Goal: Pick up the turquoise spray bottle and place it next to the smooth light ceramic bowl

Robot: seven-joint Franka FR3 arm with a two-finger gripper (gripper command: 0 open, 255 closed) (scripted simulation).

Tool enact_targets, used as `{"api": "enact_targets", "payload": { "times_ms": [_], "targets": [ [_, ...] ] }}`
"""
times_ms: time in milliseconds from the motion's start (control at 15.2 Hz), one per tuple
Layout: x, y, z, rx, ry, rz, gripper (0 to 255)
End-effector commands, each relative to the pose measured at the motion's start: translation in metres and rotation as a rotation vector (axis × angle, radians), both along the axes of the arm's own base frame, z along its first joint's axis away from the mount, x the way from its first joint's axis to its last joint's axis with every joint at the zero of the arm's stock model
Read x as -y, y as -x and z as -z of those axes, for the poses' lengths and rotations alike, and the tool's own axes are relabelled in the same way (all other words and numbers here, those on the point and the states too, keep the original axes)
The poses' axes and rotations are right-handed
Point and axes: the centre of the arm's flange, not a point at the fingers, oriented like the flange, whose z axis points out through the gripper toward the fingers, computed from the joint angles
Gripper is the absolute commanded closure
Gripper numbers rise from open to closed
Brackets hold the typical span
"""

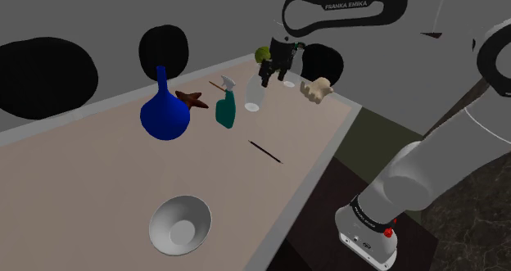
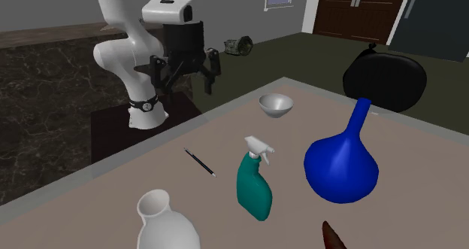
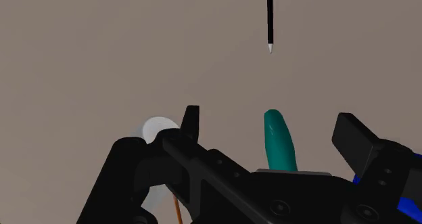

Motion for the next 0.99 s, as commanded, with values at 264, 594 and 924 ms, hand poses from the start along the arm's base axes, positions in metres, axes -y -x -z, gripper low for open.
{"api": "enact_targets", "payload": {
  "times_ms": [264,594,924],
  "targets": [
    [-0.033,-0.067,0.02,-0.003,-0.018,-0.008,0],
    [-0.062,-0.123,0.035,-0.005,-0.032,-0.016,0],
    [-0.073,-0.144,0.056,-0.006,-0.037,-0.018,0]
  ]
}}
